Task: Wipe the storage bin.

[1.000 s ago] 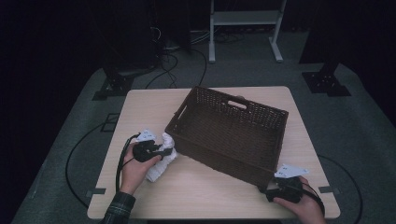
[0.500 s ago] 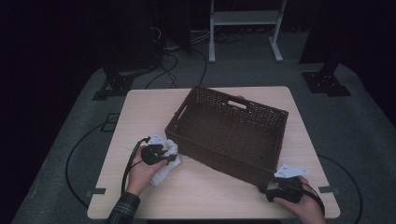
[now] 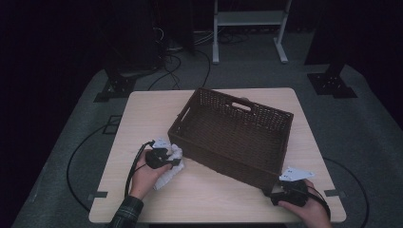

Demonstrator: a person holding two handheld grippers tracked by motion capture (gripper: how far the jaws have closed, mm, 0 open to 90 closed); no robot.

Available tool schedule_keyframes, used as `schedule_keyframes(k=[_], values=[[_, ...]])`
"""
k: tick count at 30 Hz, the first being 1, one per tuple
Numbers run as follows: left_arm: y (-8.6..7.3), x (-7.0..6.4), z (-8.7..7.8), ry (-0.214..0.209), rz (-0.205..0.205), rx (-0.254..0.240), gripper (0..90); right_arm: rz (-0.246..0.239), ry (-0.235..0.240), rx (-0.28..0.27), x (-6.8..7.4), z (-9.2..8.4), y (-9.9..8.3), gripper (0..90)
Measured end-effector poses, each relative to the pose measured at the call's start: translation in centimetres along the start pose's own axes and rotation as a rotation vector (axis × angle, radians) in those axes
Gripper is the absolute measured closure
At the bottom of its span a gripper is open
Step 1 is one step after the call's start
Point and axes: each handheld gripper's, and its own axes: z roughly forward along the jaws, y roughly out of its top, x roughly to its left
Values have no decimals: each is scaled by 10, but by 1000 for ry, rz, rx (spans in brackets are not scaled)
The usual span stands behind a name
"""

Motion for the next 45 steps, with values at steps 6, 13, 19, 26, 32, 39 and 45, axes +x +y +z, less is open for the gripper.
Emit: schedule_keyframes(k=[6, 13, 19, 26, 32, 39, 45], values=[[8, -5, -16, -5, 11, -67, 687, -1, 0, 0, 0, 0, 0, 184], [15, -10, -31, -15, 16, -133, 688, -1, 0, 0, 0, 0, 0, 184], [20, -14, -43, -10, 29, -185, 689, -2, 1, 0, 0, 0, 0, 183], [20, -15, -42, -19, 29, -184, 689, -2, 0, 0, 0, 0, 0, 184], [18, -16, -32, -29, 31, -157, 688, -1, 1, 0, 0, 0, 0, 183], [15, -17, -20, -36, 31, -125, 687, -1, 1, 0, 0, 0, 0, 183], [13, -17, -12, -35, 42, -85, 686, -1, 1, 0, 0, 0, 0, 184]])
